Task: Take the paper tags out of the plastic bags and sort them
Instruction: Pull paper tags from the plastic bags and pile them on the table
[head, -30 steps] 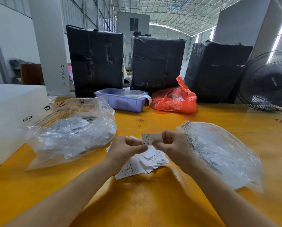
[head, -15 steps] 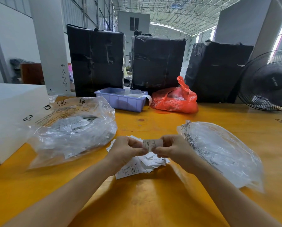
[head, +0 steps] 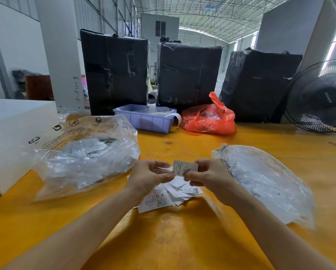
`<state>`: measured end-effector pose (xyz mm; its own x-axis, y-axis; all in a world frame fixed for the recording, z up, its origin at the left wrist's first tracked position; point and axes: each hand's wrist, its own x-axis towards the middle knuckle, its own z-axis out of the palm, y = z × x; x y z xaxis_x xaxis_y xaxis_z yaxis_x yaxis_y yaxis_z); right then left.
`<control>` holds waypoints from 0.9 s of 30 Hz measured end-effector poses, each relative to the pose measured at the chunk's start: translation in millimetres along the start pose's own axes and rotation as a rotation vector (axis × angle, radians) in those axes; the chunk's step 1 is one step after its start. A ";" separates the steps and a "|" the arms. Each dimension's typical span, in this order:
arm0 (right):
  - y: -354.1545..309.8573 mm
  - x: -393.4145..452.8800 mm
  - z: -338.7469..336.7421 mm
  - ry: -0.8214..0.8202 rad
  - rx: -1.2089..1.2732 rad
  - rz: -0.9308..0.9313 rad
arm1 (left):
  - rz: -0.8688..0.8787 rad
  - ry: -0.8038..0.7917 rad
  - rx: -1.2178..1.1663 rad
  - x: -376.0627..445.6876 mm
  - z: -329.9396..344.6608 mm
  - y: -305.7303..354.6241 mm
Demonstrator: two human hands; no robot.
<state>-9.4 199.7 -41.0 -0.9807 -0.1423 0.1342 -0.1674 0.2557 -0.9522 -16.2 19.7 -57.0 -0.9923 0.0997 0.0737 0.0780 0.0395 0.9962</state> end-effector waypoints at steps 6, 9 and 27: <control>-4.7 -2.0 0.7 0.104 0.038 -0.079 | -0.004 0.067 -0.023 0.8 -2.1 -1.4; -6.4 -3.6 1.0 0.118 0.014 -0.108 | -0.001 0.103 0.011 1.5 -2.5 -2.7; 1.7 0.3 0.3 0.073 -0.109 -0.162 | -0.007 0.032 -0.047 2.0 -0.4 -3.0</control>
<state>-9.9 199.8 -42.7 -0.9442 -0.1209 0.3065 -0.3295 0.3375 -0.8818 -18.4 19.3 -59.8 -0.9954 0.0678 0.0671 0.0668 -0.0064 0.9977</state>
